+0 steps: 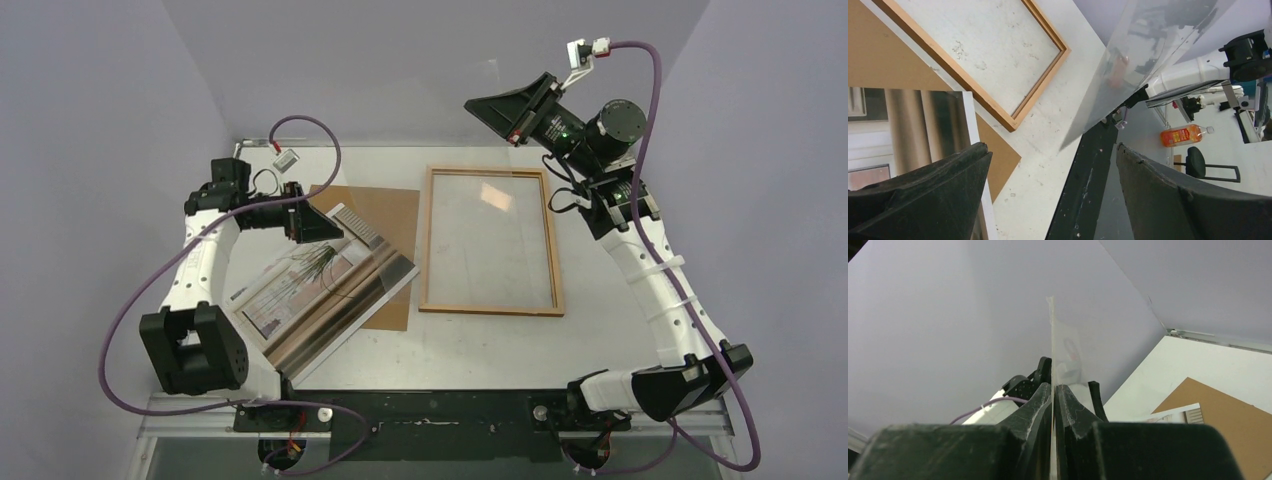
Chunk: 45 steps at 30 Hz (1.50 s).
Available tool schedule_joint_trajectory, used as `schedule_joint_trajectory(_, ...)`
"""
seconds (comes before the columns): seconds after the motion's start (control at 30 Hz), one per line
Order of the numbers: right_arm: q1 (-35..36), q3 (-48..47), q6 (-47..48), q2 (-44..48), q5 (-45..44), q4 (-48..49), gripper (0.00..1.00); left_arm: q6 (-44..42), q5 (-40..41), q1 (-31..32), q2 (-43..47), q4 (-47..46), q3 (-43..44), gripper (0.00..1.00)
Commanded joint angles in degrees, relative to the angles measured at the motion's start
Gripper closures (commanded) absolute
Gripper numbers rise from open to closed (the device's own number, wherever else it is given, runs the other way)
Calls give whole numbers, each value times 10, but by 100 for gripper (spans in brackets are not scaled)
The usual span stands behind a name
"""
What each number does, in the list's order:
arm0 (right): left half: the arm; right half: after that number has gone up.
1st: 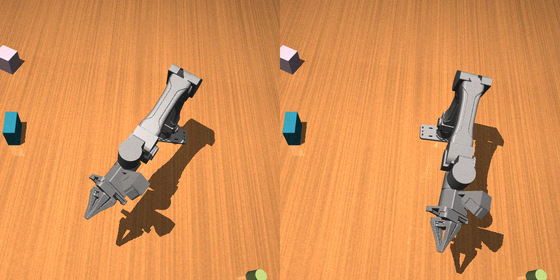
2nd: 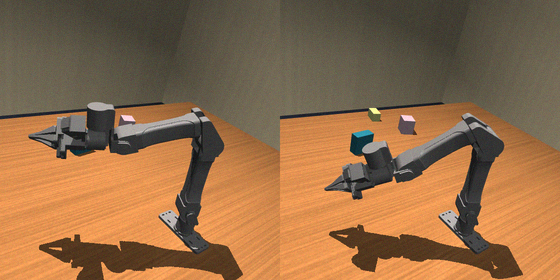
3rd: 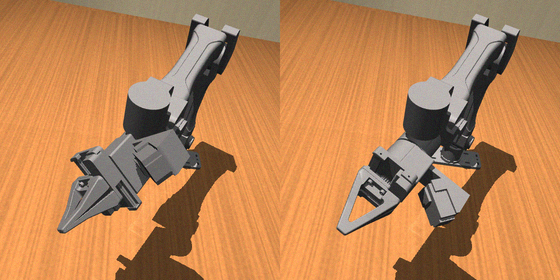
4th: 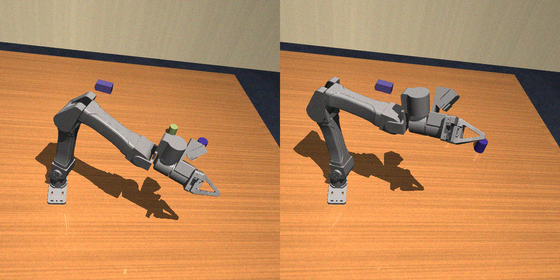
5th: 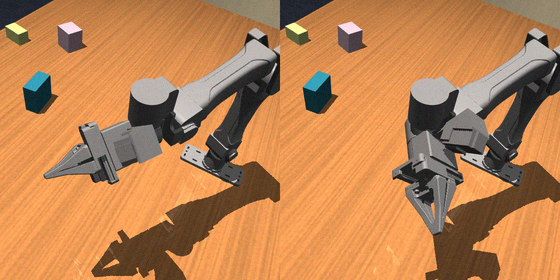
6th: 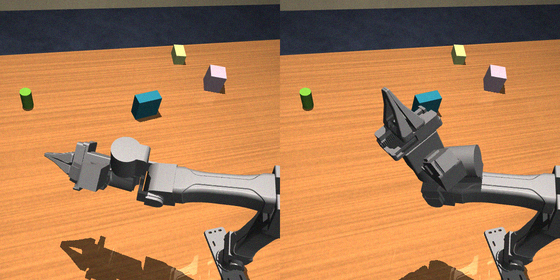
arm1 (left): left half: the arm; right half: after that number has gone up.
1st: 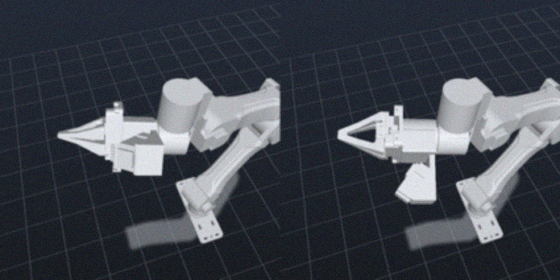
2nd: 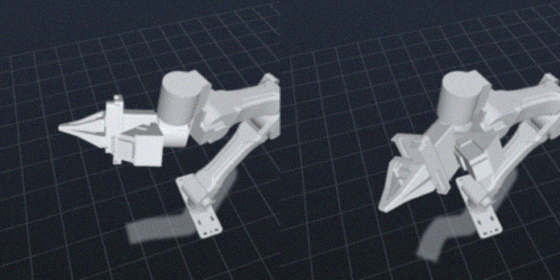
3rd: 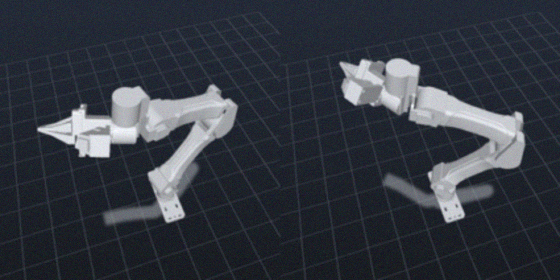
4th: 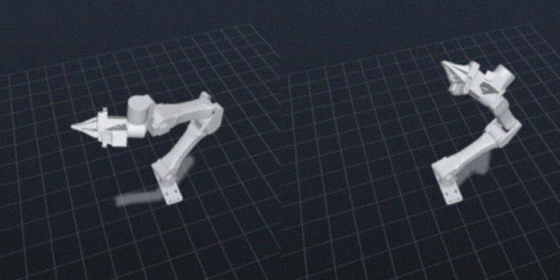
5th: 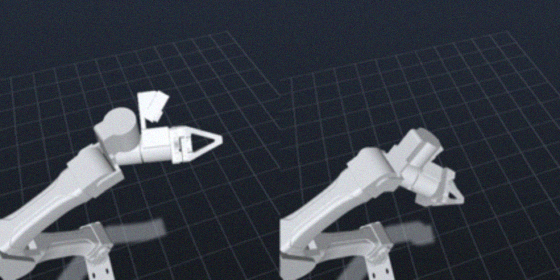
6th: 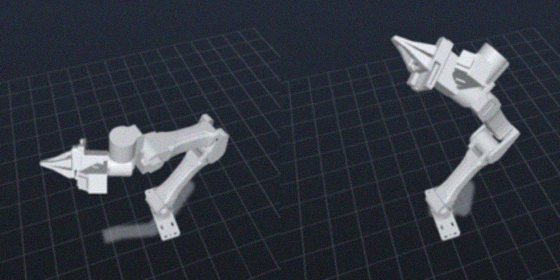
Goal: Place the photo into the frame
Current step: Pick up the photo frame item at the center of the board.
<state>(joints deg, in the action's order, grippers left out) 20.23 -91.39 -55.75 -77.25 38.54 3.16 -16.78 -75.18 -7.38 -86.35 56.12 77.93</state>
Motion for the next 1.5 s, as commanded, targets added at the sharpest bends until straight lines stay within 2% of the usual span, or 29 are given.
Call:
schedule_joint_trajectory(0.0, -1, 7, -41, 28, -40, 37, 95, 61, -35, -1, 118, -139, -54, 4)
schedule_joint_trajectory(0.07, -2, 7, -61, 26, -49, 50, 95, 175, -25, -5, 173, -280, -101, 4)
schedule_joint_trajectory(0.2, 1, -12, -81, 25, -68, 49, 95, 581, 5, -23, 246, -794, -244, 4)
schedule_joint_trajectory(0.27, 1, -23, -86, 26, -79, 41, 95, 694, 1, -25, 236, -894, -259, 4)
schedule_joint_trajectory(0.33, 1, -29, -95, 28, -85, 38, 95, 719, 8, -25, 225, -907, -256, 3)
schedule_joint_trajectory(0.67, 0, 1, -124, 46, -92, 60, 95, 739, 24, -20, 203, -937, -269, 4)
schedule_joint_trajectory(0.8, 0, 25, -139, 47, -93, 85, 95, 827, 22, -12, 180, -1045, -279, 4)
schedule_joint_trajectory(1.03, 1, 63, -174, 46, -85, 136, 95, 853, 27, 8, 152, -1069, -282, 0)
schedule_joint_trajectory(1.1, 2, 68, -172, 49, -88, 137, 95, 903, 24, 18, 143, -1135, -287, 0)
schedule_joint_trajectory(1.17, 2, 73, -167, 51, -92, 136, 95, 953, 20, 29, 136, -1197, -291, 9)
schedule_joint_trajectory(1.37, 3, 107, -171, 53, -99, 158, 95, 967, 21, 57, 130, -1201, -290, 35)
schedule_joint_trajectory(1.47, 3, 119, -176, 53, -97, 164, 95, 959, 24, 60, 130, -1200, -292, 39)
